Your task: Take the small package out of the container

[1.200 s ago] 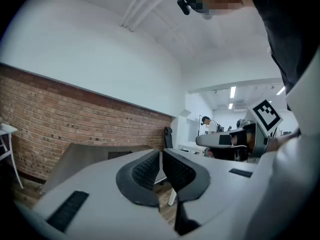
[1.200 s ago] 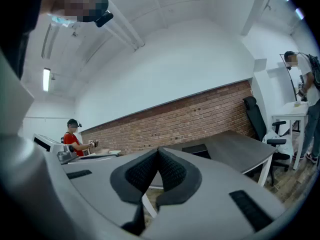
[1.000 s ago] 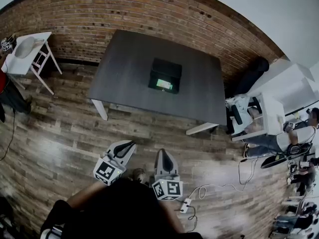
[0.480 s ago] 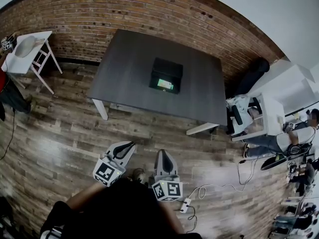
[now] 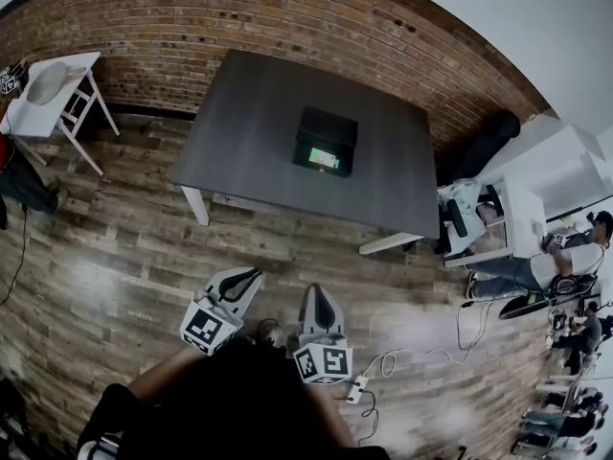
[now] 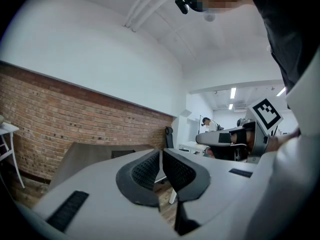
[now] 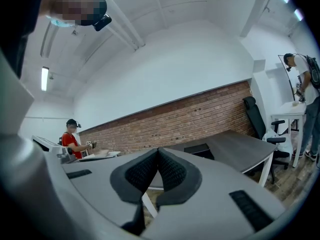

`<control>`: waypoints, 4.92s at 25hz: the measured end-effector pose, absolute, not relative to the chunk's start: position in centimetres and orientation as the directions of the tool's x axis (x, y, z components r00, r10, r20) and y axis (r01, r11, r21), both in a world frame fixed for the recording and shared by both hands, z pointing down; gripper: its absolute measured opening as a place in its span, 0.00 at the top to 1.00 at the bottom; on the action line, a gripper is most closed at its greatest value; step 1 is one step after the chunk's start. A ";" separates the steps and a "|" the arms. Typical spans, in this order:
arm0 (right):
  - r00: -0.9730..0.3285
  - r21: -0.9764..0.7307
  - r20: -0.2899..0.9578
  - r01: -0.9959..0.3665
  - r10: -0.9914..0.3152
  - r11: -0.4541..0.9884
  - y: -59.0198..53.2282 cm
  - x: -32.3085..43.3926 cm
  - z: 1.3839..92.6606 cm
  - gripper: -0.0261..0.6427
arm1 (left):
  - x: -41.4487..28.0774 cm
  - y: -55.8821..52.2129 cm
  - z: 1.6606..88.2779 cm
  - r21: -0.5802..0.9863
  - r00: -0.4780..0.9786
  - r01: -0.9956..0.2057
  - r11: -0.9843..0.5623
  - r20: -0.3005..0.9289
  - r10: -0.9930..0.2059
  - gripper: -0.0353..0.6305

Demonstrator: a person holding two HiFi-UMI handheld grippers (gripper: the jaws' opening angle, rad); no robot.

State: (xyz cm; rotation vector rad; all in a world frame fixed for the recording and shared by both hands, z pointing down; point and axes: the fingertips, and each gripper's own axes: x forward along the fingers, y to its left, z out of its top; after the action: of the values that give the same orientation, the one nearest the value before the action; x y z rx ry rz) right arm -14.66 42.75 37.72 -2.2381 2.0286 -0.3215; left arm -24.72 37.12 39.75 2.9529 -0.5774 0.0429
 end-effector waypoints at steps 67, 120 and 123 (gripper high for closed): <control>-0.056 -0.263 0.172 -0.965 -0.983 0.009 23.6 8.8 41.5 0.92 | -3.1 20.1 42.1 0.150 0.877 -0.477 -0.866 0.146 -0.458 0.88; -0.204 -0.162 0.532 -0.977 -0.822 0.137 -0.6 17.2 54.8 0.92 | 7.1 -6.0 49.7 0.274 0.912 -0.387 -0.881 0.254 -0.322 0.88; -0.245 -0.170 0.557 -0.969 -0.794 0.179 -1.3 17.8 56.4 0.92 | 8.2 -6.4 50.8 0.273 0.901 -0.406 -0.872 0.278 -0.332 0.88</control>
State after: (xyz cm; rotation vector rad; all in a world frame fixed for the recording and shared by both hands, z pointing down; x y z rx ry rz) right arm 17.77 -1.28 56.35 -2.0901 2.6522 -0.8915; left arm 8.21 -6.44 50.79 2.7393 -0.5474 0.3181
